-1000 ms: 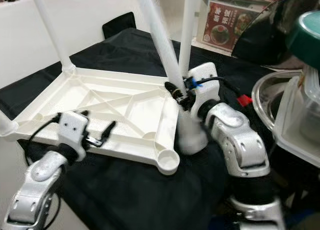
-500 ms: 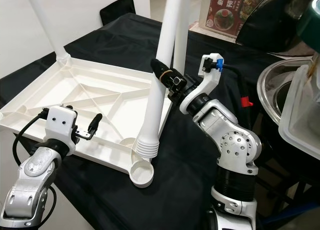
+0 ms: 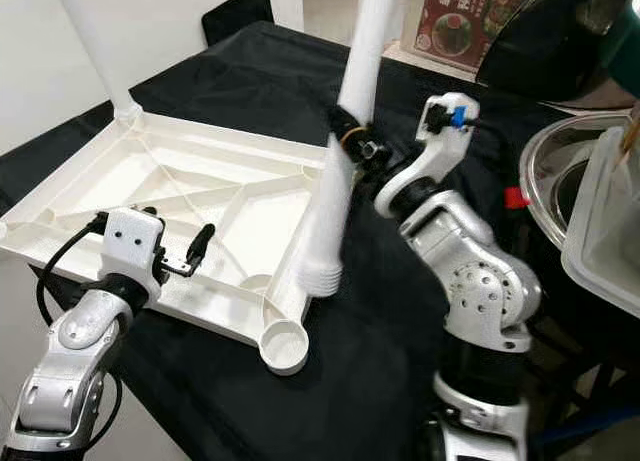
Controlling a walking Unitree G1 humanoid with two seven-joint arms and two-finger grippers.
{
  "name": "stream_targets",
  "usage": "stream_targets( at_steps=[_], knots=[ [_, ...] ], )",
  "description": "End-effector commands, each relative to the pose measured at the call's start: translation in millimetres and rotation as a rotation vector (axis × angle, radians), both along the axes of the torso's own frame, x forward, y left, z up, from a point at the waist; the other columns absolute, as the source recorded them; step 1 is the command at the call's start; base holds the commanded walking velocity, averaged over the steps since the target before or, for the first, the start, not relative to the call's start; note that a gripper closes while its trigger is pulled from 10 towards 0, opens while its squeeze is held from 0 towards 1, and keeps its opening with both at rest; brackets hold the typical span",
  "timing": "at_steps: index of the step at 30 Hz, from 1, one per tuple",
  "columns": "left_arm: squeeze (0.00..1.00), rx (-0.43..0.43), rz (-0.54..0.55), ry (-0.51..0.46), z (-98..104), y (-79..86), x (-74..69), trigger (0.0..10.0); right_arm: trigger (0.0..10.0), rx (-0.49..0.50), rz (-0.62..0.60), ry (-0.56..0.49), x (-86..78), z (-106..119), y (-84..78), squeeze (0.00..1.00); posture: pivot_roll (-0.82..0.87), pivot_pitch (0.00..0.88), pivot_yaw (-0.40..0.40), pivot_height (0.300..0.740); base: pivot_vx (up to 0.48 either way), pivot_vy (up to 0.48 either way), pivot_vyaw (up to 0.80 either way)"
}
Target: Building children table
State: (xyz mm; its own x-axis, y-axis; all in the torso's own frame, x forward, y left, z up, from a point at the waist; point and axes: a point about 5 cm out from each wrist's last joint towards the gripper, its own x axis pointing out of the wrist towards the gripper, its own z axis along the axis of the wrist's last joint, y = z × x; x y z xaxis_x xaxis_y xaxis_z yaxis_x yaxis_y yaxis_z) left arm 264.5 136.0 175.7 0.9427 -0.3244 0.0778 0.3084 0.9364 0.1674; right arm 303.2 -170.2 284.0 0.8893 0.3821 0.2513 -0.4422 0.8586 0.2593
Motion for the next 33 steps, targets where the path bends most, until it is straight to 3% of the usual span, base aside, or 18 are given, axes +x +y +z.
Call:
stream_targets(
  at_steps=[1, 3, 5, 8, 9, 11, 12, 13, 14, 18, 19, 20, 24, 31, 33],
  knots=[
    [0.0, -0.034, -0.118, 0.035, -2, -11.6, -7.4, 10.0, 10.0, -0.061, 0.023, -0.079, -4.4, 12, 6.4, 0.0, -0.06, 0.138, 0.029, 0.74, 0.0, 0.0, 0.0],
    [0.0, -0.036, -0.122, 0.049, -3, -11.3, -8.4, 10.0, 10.0, -0.068, 0.021, -0.081, -4.6, 13, 5.5, 0.0, -0.06, 0.138, 0.029, 0.74, 0.0, 0.0, 0.0],
    [0.0, -0.013, -0.068, 0.077, -7, 0.1, -8.6, 10.0, 10.0, -0.107, 0.012, -0.081, -4.5, 13, 3.6, 0.0, -0.06, 0.135, 0.032, 0.74, 0.0, 0.0, 0.0],
    [0.0, 0.021, 0.042, 0.106, -11, 16.9, -8.2, 10.0, 10.0, -0.153, 0.005, -0.085, -4.0, 12, 2.2, 0.0, -0.06, 0.13, 0.035, 0.74, 0.0, 0.0, 0.0],
    [0.0, 0.003, 0.193, 0.117, -10, 35.1, -13.4, 10.0, 10.0, -0.181, 0.0, -0.091, -2.9, 11, 0.7, 0.0, -0.04, 0.129, 0.034, 0.74, 0.0, 0.0, 0.0],
    [0.0, 0.003, 0.193, 0.117, -10, 35.1, -13.4, 10.0, 10.0, -0.181, 0.0, -0.091, -2.9, 11, 0.7, 0.0, -0.04, 0.129, 0.034, 0.74, 0.0, 0.0, 0.0],
    [0.0, -0.044, 0.453, 0.133, -6, 63.2, -34.2, 10.0, 10.0, -0.224, -0.011, -0.098, 0.8, 9, -3.1, 0.0, -0.04, 0.13, 0.031, 0.74, 0.0, 0.0, 0.0],
    [0.0, -0.044, 0.453, 0.133, -6, 63.2, -34.2, 10.0, 10.0, -0.224, -0.011, -0.098, 0.8, 9, -3.1, 0.0, -0.04, 0.13, 0.031, 0.74, 0.0, 0.0, 0.0],
    [0.0, -0.073, 0.6, 0.136, -4, 76.7, -52.3, 10.0, 10.0, -0.242, -0.02, -0.1, 4.3, 7, -6.2, 0.0, -0.02, 0.131, 0.025, 0.74, 0.0, 0.0, 0.0],
    [0.0, -0.108, 0.676, 0.127, -3, 84.0, -64.2, 10.0, 10.0, -0.256, -0.022, -0.102, 7.2, 7, -7.5, 0.0, -0.01, 0.133, 0.023, 0.74, 0.0, 0.0, 0.0],
    [0.0, -0.173, 0.698, 0.124, -6, 88.0, -60.3, 10.0, 10.0, -0.256, -0.014, -0.103, 8.0, 6, -4.2, 0.0, 0.0, 0.134, 0.011, 0.74, 0.0, 0.0, 0.0],
    [0.0, -0.173, 0.698, 0.124, -6, 88.0, -60.3, 10.0, 10.0, -0.256, -0.014, -0.103, 8.0, 6, -4.2, 0.0, 0.0, 0.134, 0.011, 0.74, 0.0, 0.0, 0.0],
    [0.0, -0.399, 0.791, 0.133, -17, 108.3, -36.8, 10.0, 10.0, -0.263, 0.015, -0.106, 8.5, 3, 6.6, 0.0, -0.01, 0.133, 0.005, 0.74, 0.0, 0.0, 0.0],
    [0.0, -0.571, 0.838, 0.221, -27, 127.0, -17.4, 10.0, 10.0, -0.272, 0.024, -0.129, 7.6, 5, 9.9, 0.0, -0.04, 0.139, 0.018, 0.74, 0.0, 0.0, 0.0],
    [0.0, -0.584, 0.854, 0.228, -28, 131.0, -15.3, 10.0, 10.0, -0.274, 0.021, -0.131, 7.3, 5, 9.1, 0.0, -0.04, 0.139, 0.019, 0.74, 0.0, 0.0, 0.0]
  ],
)
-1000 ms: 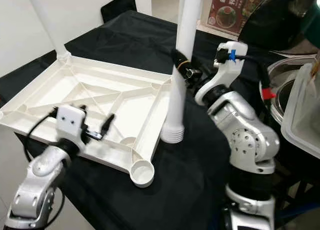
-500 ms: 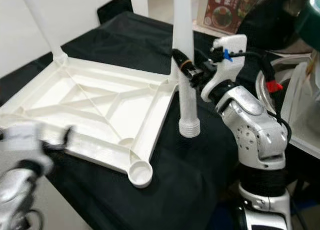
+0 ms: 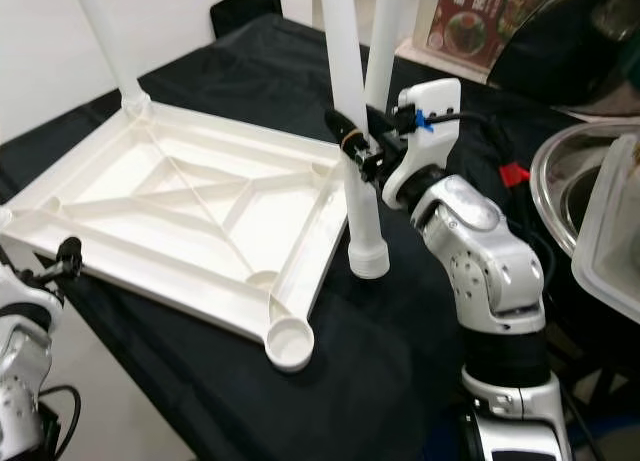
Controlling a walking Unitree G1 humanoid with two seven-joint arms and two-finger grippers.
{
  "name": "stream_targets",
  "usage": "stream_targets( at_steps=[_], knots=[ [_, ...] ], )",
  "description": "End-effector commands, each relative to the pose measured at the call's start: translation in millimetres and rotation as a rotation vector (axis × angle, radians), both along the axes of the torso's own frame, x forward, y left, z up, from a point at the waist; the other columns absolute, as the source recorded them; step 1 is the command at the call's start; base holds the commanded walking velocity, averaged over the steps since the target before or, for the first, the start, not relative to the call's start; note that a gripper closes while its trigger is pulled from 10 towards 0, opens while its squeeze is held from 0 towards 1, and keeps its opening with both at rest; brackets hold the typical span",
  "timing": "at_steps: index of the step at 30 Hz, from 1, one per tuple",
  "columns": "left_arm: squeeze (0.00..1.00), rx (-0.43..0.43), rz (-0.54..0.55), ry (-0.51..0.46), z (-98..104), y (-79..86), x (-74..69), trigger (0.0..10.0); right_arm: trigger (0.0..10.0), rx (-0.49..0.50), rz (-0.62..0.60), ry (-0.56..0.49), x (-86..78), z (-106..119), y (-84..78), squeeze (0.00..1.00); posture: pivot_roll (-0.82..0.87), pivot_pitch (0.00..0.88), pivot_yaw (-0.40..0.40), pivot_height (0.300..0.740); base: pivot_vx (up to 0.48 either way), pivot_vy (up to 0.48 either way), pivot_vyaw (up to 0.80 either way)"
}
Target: Building children table
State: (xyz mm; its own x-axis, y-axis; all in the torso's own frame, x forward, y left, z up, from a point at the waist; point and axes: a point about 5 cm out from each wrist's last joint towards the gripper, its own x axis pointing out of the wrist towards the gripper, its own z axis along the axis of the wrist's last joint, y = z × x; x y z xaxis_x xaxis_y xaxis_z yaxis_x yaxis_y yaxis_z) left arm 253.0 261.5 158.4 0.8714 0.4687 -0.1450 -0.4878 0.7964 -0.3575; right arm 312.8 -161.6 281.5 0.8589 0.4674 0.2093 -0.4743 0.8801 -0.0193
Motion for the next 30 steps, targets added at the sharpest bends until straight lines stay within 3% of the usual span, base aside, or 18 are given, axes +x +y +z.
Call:
stream_targets(
  at_steps=[1, 5, 6, 11, 12, 16, 20, 22, 30],
  knots=[
    [0.0, -0.049, 0.039, 0.042, -11, 9.2, -1.5, 10.0, 10.0, -0.002, -0.003, -0.05, -2.5, 8, -0.1, 0.0, -0.05, 0.139, 0.021, 0.74, 0.0, 0.0, 0.0],
    [0.0, -0.054, 0.063, 0.03, -9, 15.3, 1.5, 10.0, 10.0, -0.005, -0.012, -0.054, -3.4, 9, -2.5, 0.0, -0.05, 0.143, 0.023, 0.74, 0.0, 0.0, 0.0],
    [0.0, -0.096, 0.098, 0.034, -13, 23.0, 4.7, 10.0, 10.0, -0.009, -0.021, -0.062, -3.9, 11, -4.0, 0.0, -0.06, 0.144, 0.024, 0.74, 0.0, 0.0, 0.0],
    [0.0, -0.14, 0.113, 0.028, -17, 28.2, 9.8, 10.0, 10.0, -0.011, -0.024, -0.069, -4.0, 13, -4.2, 0.0, -0.06, 0.143, 0.021, 0.74, 0.0, 0.0, 0.0],
    [0.0, -0.193, 0.081, -0.007, -16, 29.9, 21.6, 10.0, 10.0, -0.01, -0.025, -0.075, -4.3, 15, -3.9, 0.0, -0.06, 0.146, 0.02, 0.74, 0.0, 0.0, 0.0],
    [0.0, -0.289, 0.059, -0.039, -16, 35.6, 42.2, 10.0, 10.0, -0.008, -0.022, -0.085, -5.4, 20, -3.6, 0.0, -0.07, 0.149, 0.02, 0.74, 0.0, 0.0, 0.0],
    [0.0, -0.331, 0.057, -0.052, -17, 38.1, 48.5, 10.0, 10.0, -0.01, -0.022, -0.09, -6.3, 21, -3.8, 0.0, -0.08, 0.155, 0.021, 0.74, 0.0, 0.0, 0.0],
    [0.0, -0.376, 0.029, -0.076, -17, 38.0, 58.8, 10.0, 10.0, -0.012, -0.022, -0.095, -8.0, 24, -4.2, 0.0, -0.09, 0.171, 0.013, 0.74, 0.0, 0.0, 0.0],
    [0.0, -0.399, 0.056, -0.06, -26, 43.5, 68.5, 10.0, 10.0, -0.024, -0.01, -0.088, -12.0, 28, -2.8, 0.0, -0.11, 0.215, 0.002, 0.74, 0.0, 0.0, 0.0]
  ],
)
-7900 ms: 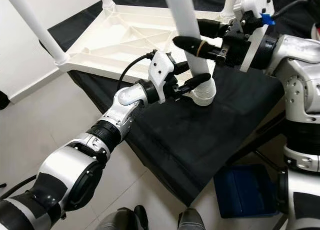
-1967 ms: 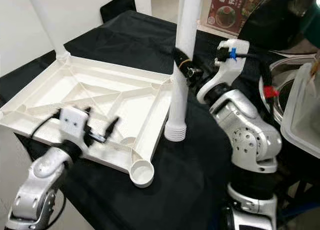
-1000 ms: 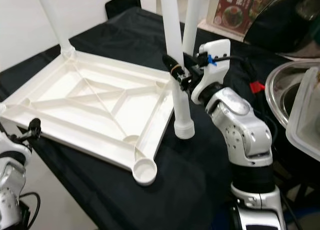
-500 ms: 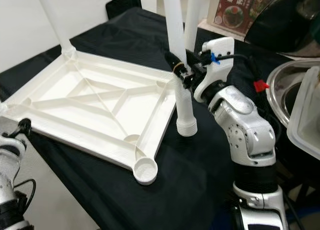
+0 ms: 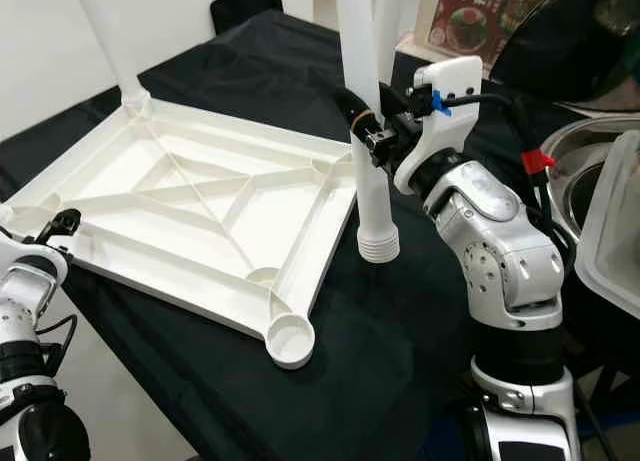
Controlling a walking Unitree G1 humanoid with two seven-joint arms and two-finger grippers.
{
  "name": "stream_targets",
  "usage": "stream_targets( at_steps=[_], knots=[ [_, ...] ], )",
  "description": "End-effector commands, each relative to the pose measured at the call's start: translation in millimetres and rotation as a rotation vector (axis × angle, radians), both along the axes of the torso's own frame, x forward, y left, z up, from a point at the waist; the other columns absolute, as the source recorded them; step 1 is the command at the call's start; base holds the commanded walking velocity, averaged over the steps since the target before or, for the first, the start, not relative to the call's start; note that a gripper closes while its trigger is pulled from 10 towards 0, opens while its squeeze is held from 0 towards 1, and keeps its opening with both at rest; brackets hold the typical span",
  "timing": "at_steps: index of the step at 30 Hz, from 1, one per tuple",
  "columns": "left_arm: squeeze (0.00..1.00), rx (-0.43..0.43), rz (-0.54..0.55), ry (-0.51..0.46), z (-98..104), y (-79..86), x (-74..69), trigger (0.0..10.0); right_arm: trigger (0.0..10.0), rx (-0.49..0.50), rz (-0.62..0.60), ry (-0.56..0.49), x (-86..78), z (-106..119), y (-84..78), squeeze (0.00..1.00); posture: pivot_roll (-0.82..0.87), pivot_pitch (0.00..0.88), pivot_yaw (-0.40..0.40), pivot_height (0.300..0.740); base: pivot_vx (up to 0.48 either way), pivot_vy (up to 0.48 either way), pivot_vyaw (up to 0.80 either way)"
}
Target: Building children table
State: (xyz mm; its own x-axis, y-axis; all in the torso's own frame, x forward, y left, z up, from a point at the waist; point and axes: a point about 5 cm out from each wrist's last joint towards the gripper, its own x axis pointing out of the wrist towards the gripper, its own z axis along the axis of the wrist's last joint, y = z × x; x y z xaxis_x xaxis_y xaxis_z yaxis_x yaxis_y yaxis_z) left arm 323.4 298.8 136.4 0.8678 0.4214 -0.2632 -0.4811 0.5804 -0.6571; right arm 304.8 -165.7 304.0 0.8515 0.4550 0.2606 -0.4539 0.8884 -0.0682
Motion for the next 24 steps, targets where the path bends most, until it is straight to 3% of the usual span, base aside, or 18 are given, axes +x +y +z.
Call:
stream_targets(
  at_steps=[1, 4, 5, 6, 8, 10, 11, 13, 16, 22, 23, 24],
  knots=[
    [0.0, -0.016, 0.024, 0.0, -4, 7.8, -1.0, 10.0, 10.0, -0.005, 0.01, -0.017, -4.5, 7, 1.6, 0.0, -0.11, 0.219, -0.001, 0.74, 0.0, 0.0, 0.0],
    [0.0, -0.017, 0.027, -0.005, -3, 8.9, -0.3, 10.0, 10.0, -0.005, 0.011, -0.017, -4.8, 7, 1.8, 0.0, -0.11, 0.219, -0.001, 0.74, 0.0, 0.0, 0.0],
    [0.0, -0.015, 0.014, -0.034, 2, 8.2, 3.2, 10.0, 10.0, -0.006, 0.012, -0.017, -5.2, 8, 2.2, 0.0, -0.12, 0.228, -0.003, 0.74, 0.0, 0.0, 0.0],
    [0.0, -0.013, -0.049, -0.133, 20, 2.1, 16.2, 10.0, 10.0, -0.008, 0.013, -0.015, -5.3, 8, 3.0, 0.0, -0.13, 0.239, -0.007, 0.74, 0.0, 0.0, 0.0],
    [0.0, -0.013, -0.049, -0.133, 20, 2.1, 16.2, 10.0, 10.0, -0.008, 0.013, -0.015, -5.3, 8, 3.0, 0.0, -0.13, 0.239, -0.007, 0.74, 0.0, 0.0, 0.0],
    [0.0, 0.005, -0.153, -0.27, 49, -8.6, 33.6, 10.0, 10.0, -0.008, 0.016, -0.011, -6.0, 10, 3.9, 0.0, -0.13, 0.247, -0.005, 0.74, 0.0, 0.0, 0.0],
    [0.0, 0.005, -0.153, -0.27, 49, -8.6, 33.6, 10.0, 10.0, -0.008, 0.016, -0.011, -6.0, 10, 3.9, 0.0, -0.13, 0.247, -0.005, 0.74, 0.0, 0.0, 0.0],
    [0.0, 0.039, -0.26, -0.353, 71, -19.8, 48.6, 10.0, 10.0, -0.009, 0.016, -0.007, -7.9, 11, 4.3, 0.0, -0.14, 0.252, -0.001, 0.74, 0.0, 0.0, 0.0],
    [0.0, 0.042, -0.274, -0.362, 74, -21.4, 50.9, 10.0, 10.0, -0.009, 0.016, -0.006, -8.2, 11, 4.4, 0.0, -0.14, 0.252, -0.001, 0.74, 0.0, 0.0, 0.0],
    [0.0, 0.07, -0.437, -0.399, 80, -42.6, 63.5, 10.0, 10.0, -0.01, 0.01, 0.002, -8.4, 11, 6.0, 0.0, -0.15, 0.255, -0.001, 0.74, 0.0, 0.0, 0.0],
    [0.0, 0.139, -0.482, -0.39, 81, -49.2, 65.8, 10.0, 10.0, -0.006, 0.004, 0.0, -7.8, 12, 5.5, 0.0, -0.15, 0.246, 0.002, 0.74, 0.0, 0.0, 0.0],
    [0.0, 0.139, -0.482, -0.39, 81, -49.2, 65.8, 10.0, 10.0, -0.006, 0.004, 0.0, -7.8, 12, 5.5, 0.0, -0.15, 0.246, 0.002, 0.74, 0.0, 0.0, 0.0]
  ],
)
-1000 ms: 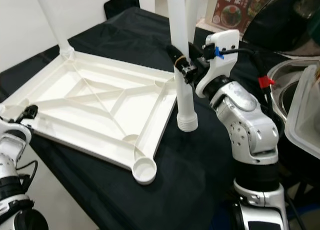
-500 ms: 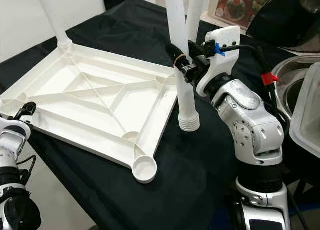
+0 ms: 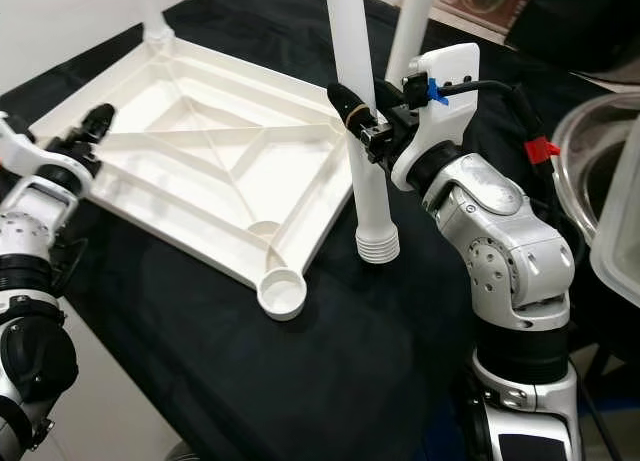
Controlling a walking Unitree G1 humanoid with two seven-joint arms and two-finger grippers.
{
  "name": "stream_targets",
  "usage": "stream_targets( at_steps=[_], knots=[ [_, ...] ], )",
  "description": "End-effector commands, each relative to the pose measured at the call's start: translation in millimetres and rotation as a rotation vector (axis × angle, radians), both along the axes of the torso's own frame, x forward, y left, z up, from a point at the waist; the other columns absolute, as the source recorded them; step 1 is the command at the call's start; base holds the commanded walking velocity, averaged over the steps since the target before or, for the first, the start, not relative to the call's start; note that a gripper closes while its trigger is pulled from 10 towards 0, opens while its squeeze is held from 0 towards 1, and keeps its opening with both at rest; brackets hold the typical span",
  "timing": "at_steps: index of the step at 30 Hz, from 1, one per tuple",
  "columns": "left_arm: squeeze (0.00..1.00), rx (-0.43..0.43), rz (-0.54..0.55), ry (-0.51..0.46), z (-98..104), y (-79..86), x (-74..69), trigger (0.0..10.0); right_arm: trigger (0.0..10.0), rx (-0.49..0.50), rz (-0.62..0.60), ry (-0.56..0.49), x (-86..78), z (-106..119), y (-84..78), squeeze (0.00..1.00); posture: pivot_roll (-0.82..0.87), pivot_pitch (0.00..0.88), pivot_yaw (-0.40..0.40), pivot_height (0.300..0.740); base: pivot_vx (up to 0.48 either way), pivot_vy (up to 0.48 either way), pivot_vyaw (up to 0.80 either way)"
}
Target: Building children table
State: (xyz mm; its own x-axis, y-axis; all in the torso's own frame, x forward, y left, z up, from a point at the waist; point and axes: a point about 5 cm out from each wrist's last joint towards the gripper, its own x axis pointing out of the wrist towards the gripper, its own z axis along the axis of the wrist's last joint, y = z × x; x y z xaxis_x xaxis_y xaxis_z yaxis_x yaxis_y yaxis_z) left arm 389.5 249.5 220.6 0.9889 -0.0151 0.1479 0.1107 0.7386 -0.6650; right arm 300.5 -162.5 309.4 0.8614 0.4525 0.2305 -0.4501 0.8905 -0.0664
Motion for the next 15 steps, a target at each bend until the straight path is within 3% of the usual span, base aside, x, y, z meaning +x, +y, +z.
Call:
stream_targets(
  at_steps=[1, 5, 6, 9, 10, 11, 12, 15],
  knots=[
    [0.0, 0.094, -0.041, -0.01, -1, -5.6, 1.4, 10.0, 10.0, 0.015, 0.007, -0.032, -3.2, 8, 2.0, 0.0, -0.16, 0.241, 0.003, 0.74, 0.0, 0.0, 0.0],
    [0.0, 0.114, -0.087, -0.061, 7, -13.3, 1.7, 10.0, 10.0, 0.039, 0.01, -0.035, -3.2, 9, 1.8, 0.0, -0.15, 0.234, 0.005, 0.74, 0.0, 0.0, 0.0],
    [0.0, 0.198, -0.159, -0.147, 18, -25.9, -2.1, 10.0, 10.0, 0.093, 0.025, -0.047, -4.0, 13, 1.9, 0.0, -0.15, 0.21, 0.011, 0.74, 0.0, 0.0, 0.0],
    [0.0, 0.252, -0.212, -0.215, 26, -35.7, -7.0, 10.0, 10.0, 0.129, 0.035, -0.056, -4.8, 17, 1.5, 0.0, -0.15, 0.204, 0.013, 0.74, 0.0, 0.0, 0.0],
    [0.0, 0.296, -0.266, -0.287, 35, -46.2, -14.5, 10.0, 10.0, 0.156, 0.038, -0.062, -4.2, 18, 0.5, 0.0, -0.14, 0.188, 0.018, 0.74, 0.0, 0.0, 0.0],
    [0.0, 0.296, -0.266, -0.287, 35, -46.2, -14.5, 10.0, 10.0, 0.156, 0.038, -0.062, -4.2, 18, 0.5, 0.0, -0.14, 0.188, 0.018, 0.74, 0.0, 0.0, 0.0],
    [0.0, 0.381, -0.354, -0.377, 45, -66.0, -30.2, 10.0, 10.0, 0.17, 0.032, -0.066, -1.8, 19, -1.4, 0.0, -0.12, 0.179, 0.018, 0.74, 0.0, 0.0, 0.0],
    [0.0, 0.426, -0.39, -0.403, 47, -75.8, -37.5, 10.0, 10.0, 0.166, 0.028, -0.067, -0.1, 19, -2.0, 0.0, -0.12, 0.179, 0.018, 0.74, 0.0, 0.0, 0.0]
  ],
)
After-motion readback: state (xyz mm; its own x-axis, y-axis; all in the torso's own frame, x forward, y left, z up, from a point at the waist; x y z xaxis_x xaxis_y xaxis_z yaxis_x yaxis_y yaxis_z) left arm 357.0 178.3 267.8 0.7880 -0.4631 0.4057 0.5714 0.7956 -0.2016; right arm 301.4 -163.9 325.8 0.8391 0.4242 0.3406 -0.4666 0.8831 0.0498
